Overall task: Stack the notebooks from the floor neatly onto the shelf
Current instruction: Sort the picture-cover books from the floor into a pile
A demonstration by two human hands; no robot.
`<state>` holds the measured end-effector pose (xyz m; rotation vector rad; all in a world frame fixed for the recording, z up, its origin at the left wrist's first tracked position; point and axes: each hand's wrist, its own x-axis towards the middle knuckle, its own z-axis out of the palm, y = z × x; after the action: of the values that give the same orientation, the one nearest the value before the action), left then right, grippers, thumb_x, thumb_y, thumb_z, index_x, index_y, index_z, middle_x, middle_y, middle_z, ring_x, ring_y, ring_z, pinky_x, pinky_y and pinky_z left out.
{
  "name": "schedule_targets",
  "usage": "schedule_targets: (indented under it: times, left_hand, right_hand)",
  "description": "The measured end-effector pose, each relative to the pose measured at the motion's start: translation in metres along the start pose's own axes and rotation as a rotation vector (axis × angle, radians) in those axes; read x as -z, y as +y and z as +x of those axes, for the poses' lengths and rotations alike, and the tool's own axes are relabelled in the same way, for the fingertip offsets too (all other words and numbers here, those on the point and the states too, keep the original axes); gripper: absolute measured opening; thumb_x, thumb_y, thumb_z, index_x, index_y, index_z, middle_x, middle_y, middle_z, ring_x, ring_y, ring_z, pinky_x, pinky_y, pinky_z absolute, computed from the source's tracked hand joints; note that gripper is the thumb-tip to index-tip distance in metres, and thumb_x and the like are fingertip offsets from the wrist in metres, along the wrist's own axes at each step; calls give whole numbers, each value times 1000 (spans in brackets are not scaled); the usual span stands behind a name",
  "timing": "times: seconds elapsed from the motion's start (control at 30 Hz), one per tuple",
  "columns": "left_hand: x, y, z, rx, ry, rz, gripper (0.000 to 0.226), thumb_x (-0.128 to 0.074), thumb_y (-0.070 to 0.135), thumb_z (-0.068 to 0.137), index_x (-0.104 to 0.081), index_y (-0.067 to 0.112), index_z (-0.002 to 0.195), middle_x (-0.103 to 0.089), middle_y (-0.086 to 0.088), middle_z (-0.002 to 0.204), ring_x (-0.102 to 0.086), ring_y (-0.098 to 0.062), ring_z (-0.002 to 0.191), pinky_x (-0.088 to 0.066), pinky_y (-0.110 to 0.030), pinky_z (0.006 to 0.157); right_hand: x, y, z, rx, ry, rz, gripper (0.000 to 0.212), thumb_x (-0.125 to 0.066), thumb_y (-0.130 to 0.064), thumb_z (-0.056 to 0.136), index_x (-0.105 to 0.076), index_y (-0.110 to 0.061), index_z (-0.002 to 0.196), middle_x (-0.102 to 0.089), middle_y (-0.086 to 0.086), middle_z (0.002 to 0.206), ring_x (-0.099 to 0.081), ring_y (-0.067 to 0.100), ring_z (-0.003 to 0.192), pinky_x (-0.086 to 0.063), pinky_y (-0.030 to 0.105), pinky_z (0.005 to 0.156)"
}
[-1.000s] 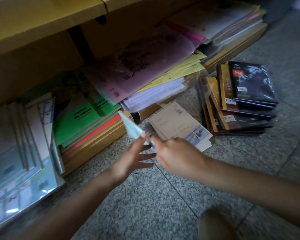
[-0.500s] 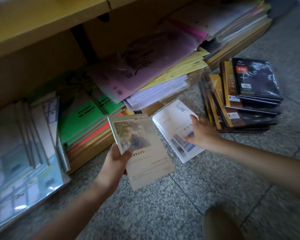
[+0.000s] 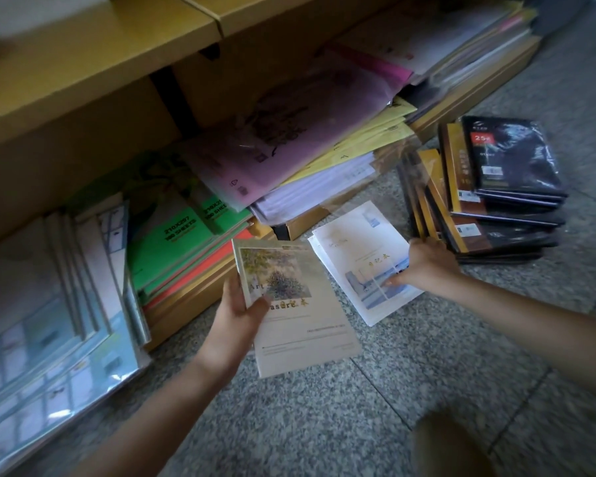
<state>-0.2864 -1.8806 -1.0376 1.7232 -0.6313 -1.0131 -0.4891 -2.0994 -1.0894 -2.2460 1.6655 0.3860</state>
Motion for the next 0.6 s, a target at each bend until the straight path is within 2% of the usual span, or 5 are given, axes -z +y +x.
schedule_targets:
  times: [0.13, 0.2, 0.33, 0.5, 0.6]
  left_hand:
    - [-1, 4, -4, -60, -36, -24, 81, -47, -5, 92, -8, 41, 146, -16, 15, 152, -30, -11, 135, -52, -25, 89]
    - [1, 4, -6, -81, -31, 34, 71, -46, -5, 93, -23, 38, 144, -23, 18, 148, -30, -8, 134, -50, -22, 91]
    - [11, 0, -8, -61, -7, 168, 44, -48, 0, 93, -55, 31, 123, -51, 5, 136, -45, -21, 128, -35, -46, 109]
    - [22, 8, -13, -55, 12, 138, 49, -49, -6, 88, -62, 31, 118, -54, 6, 133, -49, -13, 123, -42, -28, 98]
    - [26, 10, -13, -56, 58, 133, 52, -48, -11, 85, -62, 25, 119, -54, 7, 130, -52, -16, 120, -42, -40, 103]
  right_hand:
    - [1, 10, -11, 25, -21, 270, 39, -73, -42, 77, -49, -14, 90, -56, 1, 84, -55, 17, 72, -37, 27, 51]
    - [3, 13, -19, 15, -105, 570, 20, -61, -31, 90, -50, -15, 84, -55, 0, 78, -55, 17, 70, -40, 28, 56]
    - [14, 8, -42, -158, -416, 1171, 6, -53, -11, 94, -58, -9, 92, -66, 8, 94, -61, 25, 92, -50, 40, 79]
    - [30, 3, -57, -161, -474, 1281, 12, -50, -11, 92, -59, -5, 95, -68, 12, 90, -62, 24, 84, -46, 34, 64]
    - [32, -5, -60, -156, -438, 1357, 16, -44, -10, 92, -58, -5, 87, -64, 13, 81, -59, 26, 74, -43, 34, 60]
